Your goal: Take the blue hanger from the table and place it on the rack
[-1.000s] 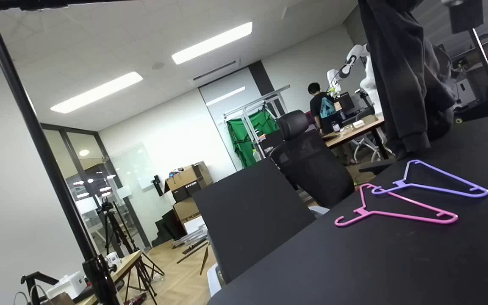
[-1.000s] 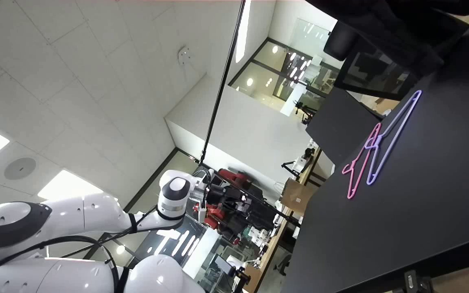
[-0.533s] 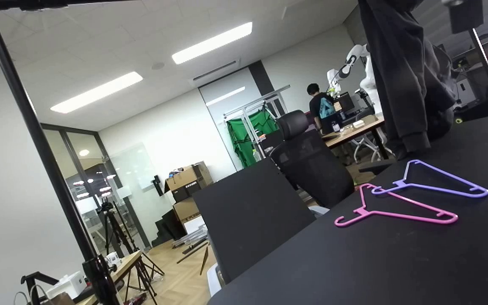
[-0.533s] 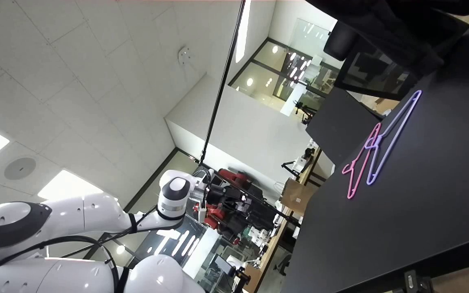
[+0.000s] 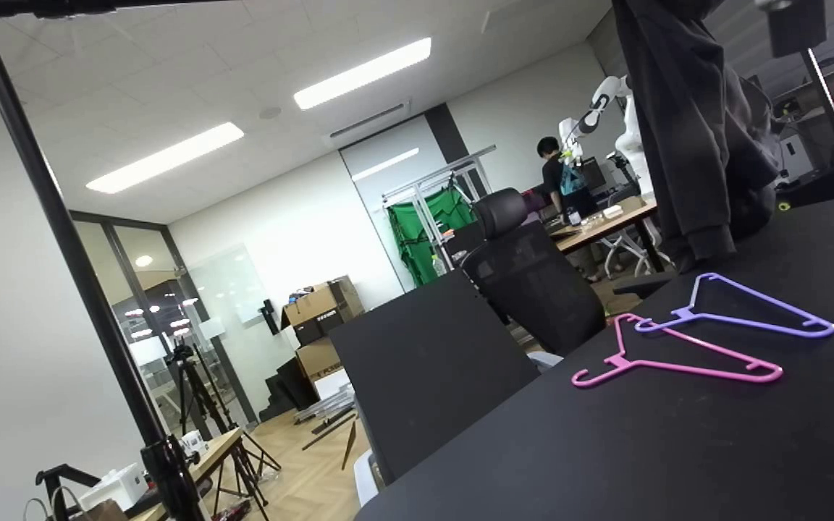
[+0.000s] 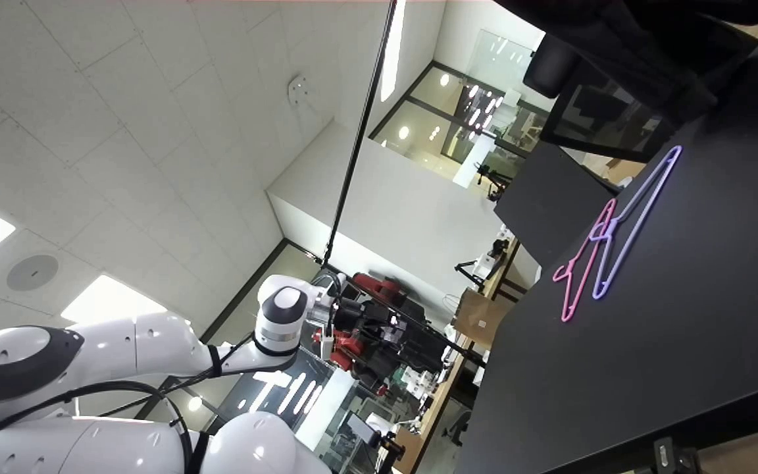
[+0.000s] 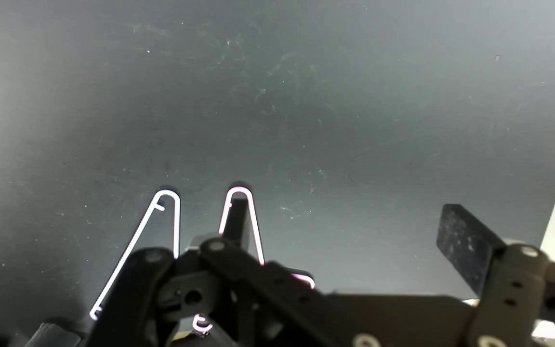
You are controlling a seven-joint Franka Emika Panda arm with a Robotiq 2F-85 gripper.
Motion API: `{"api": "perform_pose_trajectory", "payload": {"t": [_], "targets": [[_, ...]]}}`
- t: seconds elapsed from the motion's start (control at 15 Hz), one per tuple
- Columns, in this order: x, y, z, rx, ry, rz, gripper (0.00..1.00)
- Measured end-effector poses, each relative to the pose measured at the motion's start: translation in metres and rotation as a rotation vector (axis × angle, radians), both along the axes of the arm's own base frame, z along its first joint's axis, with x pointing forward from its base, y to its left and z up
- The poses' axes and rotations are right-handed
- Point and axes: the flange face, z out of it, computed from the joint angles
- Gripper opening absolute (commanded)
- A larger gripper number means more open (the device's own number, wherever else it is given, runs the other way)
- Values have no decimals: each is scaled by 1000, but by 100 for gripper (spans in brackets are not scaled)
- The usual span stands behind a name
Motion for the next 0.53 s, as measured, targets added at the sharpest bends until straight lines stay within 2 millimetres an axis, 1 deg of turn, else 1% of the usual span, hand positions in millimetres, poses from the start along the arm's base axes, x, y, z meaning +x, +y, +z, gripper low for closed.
{"api": "perform_pose_trajectory", "payload": {"t": [0.13, 0.2, 0.27, 0.4, 0.53], "targets": [[3, -5, 1, 6, -9, -9, 100], [7, -12, 1, 16, -22, -24, 100], [12, -24, 2, 29, -43, -48, 100], [24, -55, 2, 58, -105, -115, 100], [37, -92, 2, 87, -182, -197, 100]]}}
